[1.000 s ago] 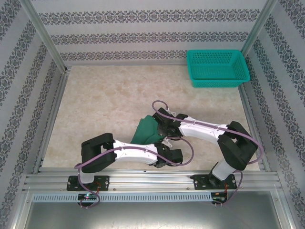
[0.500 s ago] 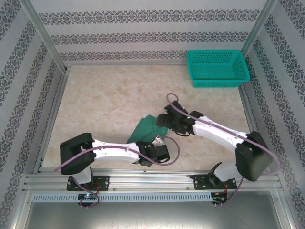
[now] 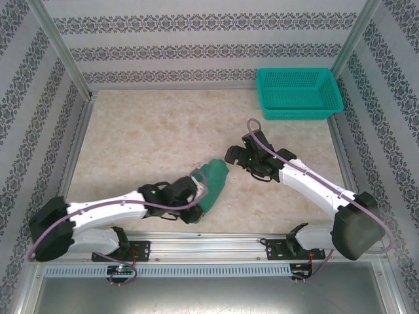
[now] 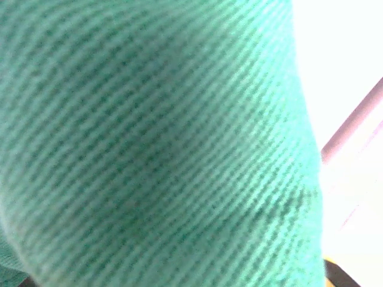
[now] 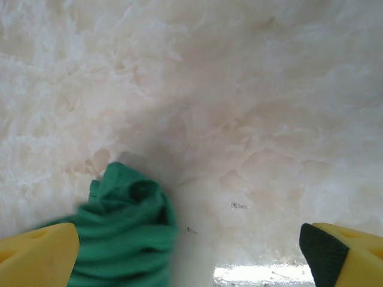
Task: Roll up the long pants
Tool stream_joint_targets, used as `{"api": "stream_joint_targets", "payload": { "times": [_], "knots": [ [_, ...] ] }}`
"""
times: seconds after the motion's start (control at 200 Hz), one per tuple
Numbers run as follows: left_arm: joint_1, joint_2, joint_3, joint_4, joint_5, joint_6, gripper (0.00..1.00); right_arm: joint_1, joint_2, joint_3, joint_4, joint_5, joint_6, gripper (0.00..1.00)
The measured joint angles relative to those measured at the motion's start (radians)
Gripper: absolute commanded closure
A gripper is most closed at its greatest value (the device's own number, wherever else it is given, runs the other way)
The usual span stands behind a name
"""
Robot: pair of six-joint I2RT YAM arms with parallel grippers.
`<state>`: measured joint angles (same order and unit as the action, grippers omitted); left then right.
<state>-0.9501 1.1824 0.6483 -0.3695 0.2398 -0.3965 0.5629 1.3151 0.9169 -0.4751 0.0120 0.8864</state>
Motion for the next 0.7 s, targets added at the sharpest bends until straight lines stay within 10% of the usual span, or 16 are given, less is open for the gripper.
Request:
{"api": "stream_joint_targets", "payload": {
  "times": [0.295, 0.699],
  "knots": [
    [0.133, -0.076, -0.116, 0.182, 0.221, -0.246, 1.00, 0.083, 0.031, 0.022, 0.014, -0.108, -0.004, 0.02],
    [0.207, -0.117, -0.317, 0.408, 0.202, -0.649, 1.00, 0.193, 0.204, 0.116, 0.017, -0.317, -0.028, 0.02]
  ]
}}
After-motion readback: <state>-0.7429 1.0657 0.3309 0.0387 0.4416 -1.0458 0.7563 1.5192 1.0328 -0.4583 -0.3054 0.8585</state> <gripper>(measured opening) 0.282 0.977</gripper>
